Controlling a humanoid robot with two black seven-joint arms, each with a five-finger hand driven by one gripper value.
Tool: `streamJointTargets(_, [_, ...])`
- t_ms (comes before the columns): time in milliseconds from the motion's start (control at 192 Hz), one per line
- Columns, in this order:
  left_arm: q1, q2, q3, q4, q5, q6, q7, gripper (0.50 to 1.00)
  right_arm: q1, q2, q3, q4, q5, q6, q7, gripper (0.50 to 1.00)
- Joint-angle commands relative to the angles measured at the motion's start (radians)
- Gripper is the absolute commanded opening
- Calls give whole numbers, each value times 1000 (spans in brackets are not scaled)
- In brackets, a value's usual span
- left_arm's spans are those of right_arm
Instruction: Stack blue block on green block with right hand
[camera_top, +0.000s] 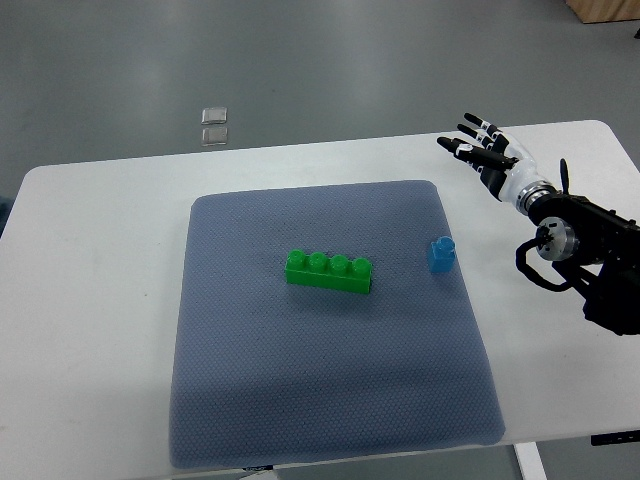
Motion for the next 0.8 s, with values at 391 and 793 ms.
streamJointTargets(391, [1,0,-1,12,-5,5,-9,1000,3,-4,-2,0,0,3,2,915])
streamJointTargets(793, [1,0,-1,14,-5,5,-9,1000,3,-9,3,0,0,11,2,915])
